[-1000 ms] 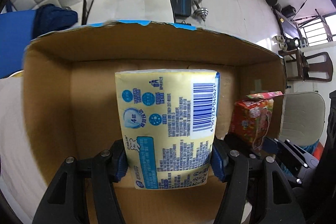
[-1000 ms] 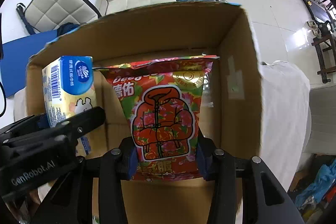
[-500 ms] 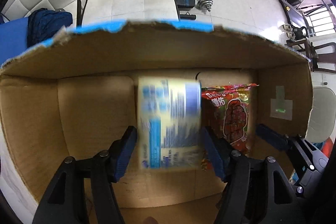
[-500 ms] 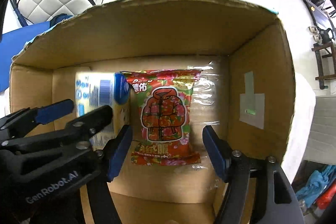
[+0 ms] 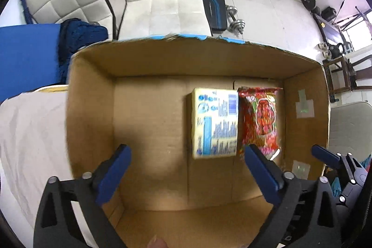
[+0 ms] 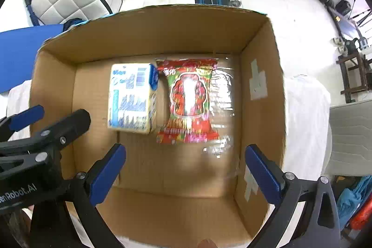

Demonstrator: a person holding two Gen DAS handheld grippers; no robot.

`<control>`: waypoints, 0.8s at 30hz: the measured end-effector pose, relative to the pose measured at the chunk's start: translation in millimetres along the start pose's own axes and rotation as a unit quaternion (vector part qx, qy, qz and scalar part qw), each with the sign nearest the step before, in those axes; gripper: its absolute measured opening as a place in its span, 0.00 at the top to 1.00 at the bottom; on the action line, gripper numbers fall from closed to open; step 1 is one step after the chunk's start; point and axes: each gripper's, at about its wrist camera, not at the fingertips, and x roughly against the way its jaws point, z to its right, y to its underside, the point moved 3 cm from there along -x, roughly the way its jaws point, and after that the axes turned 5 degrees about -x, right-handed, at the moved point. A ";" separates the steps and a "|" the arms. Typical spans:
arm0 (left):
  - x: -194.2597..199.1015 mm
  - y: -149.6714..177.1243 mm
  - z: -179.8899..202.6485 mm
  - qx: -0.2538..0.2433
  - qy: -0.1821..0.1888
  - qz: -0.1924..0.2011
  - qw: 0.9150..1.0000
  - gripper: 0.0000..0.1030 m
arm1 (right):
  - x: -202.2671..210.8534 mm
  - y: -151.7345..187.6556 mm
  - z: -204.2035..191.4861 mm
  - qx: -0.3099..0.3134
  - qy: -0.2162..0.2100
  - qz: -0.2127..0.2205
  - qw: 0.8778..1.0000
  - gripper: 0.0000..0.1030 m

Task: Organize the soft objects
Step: 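Carry the carton and red-orange bag into the box and open both tools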

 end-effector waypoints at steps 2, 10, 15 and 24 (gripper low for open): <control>8.9 8.8 -1.7 -0.002 -0.009 0.016 1.000 0.01 | 9.0 12.4 -5.8 0.007 0.002 0.007 1.000 0.00; 58.2 57.0 7.0 -0.006 -0.014 0.062 0.998 0.01 | 50.3 60.8 -0.9 -0.006 0.005 0.032 0.999 0.00; 89.3 86.7 18.1 -0.002 -0.017 0.085 0.996 0.01 | 90.5 93.4 10.2 -0.006 0.004 0.061 0.998 0.00; 148.4 142.5 40.3 0.002 -0.038 0.132 0.991 0.01 | 154.8 140.7 26.4 -0.007 -0.009 0.105 0.994 0.00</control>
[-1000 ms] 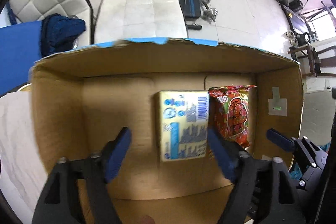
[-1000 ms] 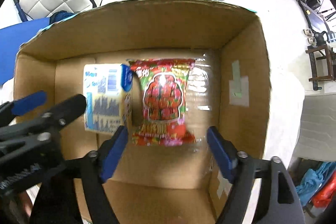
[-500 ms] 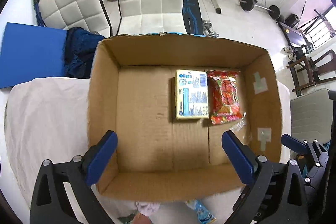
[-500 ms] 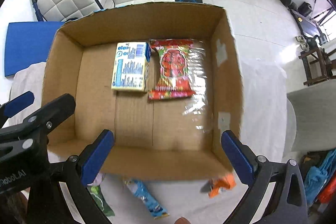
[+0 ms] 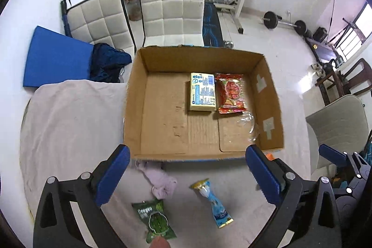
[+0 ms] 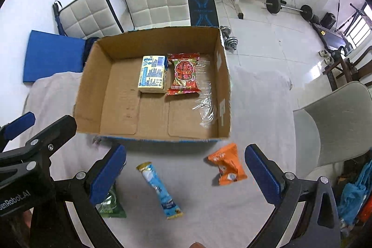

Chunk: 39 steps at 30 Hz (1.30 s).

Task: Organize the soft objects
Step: 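Carry the carton and red-orange bag into the box and open both tools, then grasp the green Deeyeo bag with the left tool while the right tool grasps the orange bag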

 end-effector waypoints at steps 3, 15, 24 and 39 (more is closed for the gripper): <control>14.4 6.4 5.2 -0.001 0.000 0.010 1.000 0.01 | 18.7 8.0 6.6 0.001 0.002 0.014 1.000 0.00; 17.0 57.6 -21.6 0.037 -0.038 -0.018 0.998 0.01 | -9.4 71.7 13.6 0.027 -0.026 -0.067 0.997 0.00; -94.3 165.9 -56.4 0.097 -0.042 -0.175 0.979 0.01 | -110.9 124.5 49.1 -0.013 0.004 -0.134 0.991 0.00; -190.5 207.0 -44.5 0.123 -0.024 -0.256 0.959 0.01 | -202.8 78.4 115.0 0.003 0.054 -0.165 0.985 0.09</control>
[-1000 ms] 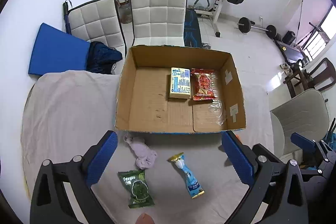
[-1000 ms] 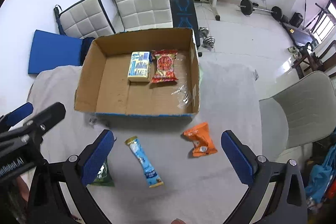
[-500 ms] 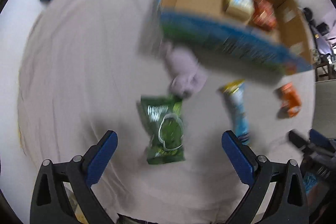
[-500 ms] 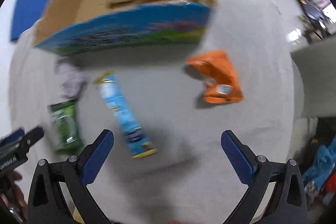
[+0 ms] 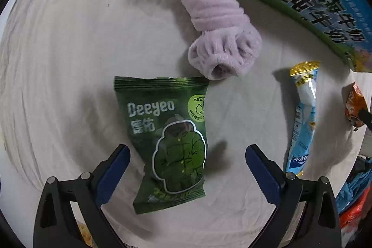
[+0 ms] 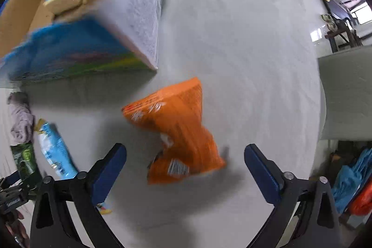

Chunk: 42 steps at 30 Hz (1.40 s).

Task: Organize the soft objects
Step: 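Grasp the green Deeyeo bag with the left tool while the right tool grasps the orange bag, then lower both bags into the box and open both tools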

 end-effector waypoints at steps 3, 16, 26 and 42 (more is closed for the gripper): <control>-3.0 0.2 -4.2 0.006 0.003 -0.003 1.000 0.01 | -19.9 -4.7 2.1 -0.011 0.006 -0.035 0.999 0.46; -8.4 14.2 -18.3 0.008 0.013 0.001 1.000 0.01 | -13.9 46.8 -12.4 -0.048 -0.054 -0.083 0.994 0.32; -18.7 -4.0 -30.4 0.005 0.018 0.001 1.000 0.51 | -39.4 44.7 -18.1 -0.058 -0.065 -0.092 0.992 0.55; 55.8 59.6 2.3 -0.051 0.042 0.067 0.996 0.58 | 26.9 86.7 -74.0 -0.021 -0.103 -0.046 0.993 0.64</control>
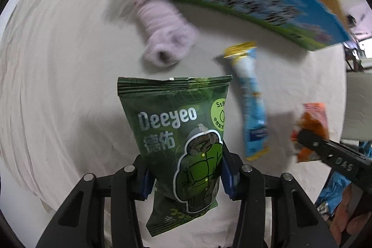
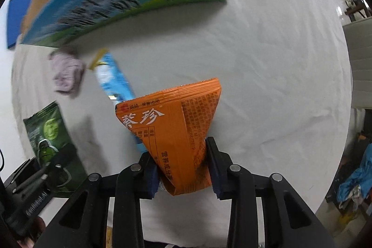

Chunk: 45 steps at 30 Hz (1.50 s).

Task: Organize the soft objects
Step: 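Lower both bags into the box and open both tools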

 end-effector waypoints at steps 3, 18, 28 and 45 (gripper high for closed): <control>22.9 -1.6 13.7 -0.021 0.006 0.023 0.999 0.59 | 22.7 2.4 -15.4 0.008 -0.013 0.015 1.000 0.65; 166.1 -95.5 64.4 -0.079 0.036 0.139 0.987 0.59 | 160.9 -40.3 -25.2 0.024 -0.071 0.111 0.991 0.65; 171.4 -208.9 65.1 -0.099 0.009 0.159 0.982 0.59 | 186.4 -126.9 -43.9 0.020 -0.028 0.159 0.987 0.65; 57.8 -327.9 36.5 -0.079 -0.012 0.041 0.996 0.59 | 45.7 -215.8 -43.3 -0.013 0.063 0.063 0.996 0.65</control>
